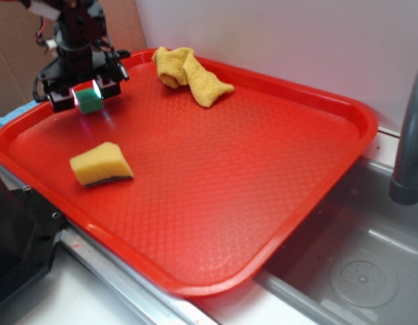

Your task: Grab the green block.

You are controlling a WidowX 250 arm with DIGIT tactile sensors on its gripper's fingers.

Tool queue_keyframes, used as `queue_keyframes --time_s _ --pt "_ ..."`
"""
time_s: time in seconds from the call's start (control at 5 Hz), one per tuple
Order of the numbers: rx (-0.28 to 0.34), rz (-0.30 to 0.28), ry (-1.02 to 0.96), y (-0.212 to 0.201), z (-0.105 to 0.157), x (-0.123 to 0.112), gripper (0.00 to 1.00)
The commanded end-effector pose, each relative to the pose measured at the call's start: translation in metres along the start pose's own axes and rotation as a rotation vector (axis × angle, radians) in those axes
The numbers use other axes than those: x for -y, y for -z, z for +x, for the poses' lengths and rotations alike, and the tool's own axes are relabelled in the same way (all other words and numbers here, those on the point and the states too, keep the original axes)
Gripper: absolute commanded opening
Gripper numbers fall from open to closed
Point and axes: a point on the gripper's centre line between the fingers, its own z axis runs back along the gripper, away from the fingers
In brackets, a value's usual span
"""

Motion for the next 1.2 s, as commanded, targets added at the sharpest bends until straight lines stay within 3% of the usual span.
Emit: queue_keyframes --time_s 0.0,0.2,0.4,0.8,1.0 --pt "-0.158 -0.097 0.405 -0.068 0.0 0.024 0.0" --pt "-0.203 -0.165 0.566 -0.101 -0.018 0.032 0.0" --pt "-0.178 -0.225 0.649 -0.136 -0.034 0.038 0.0" --pt "-0.219 -0.366 0.825 -0.196 -0.059 0.045 0.0" --pt "-0.235 -0.404 0.852 -0.215 -0.07 0.043 0.0"
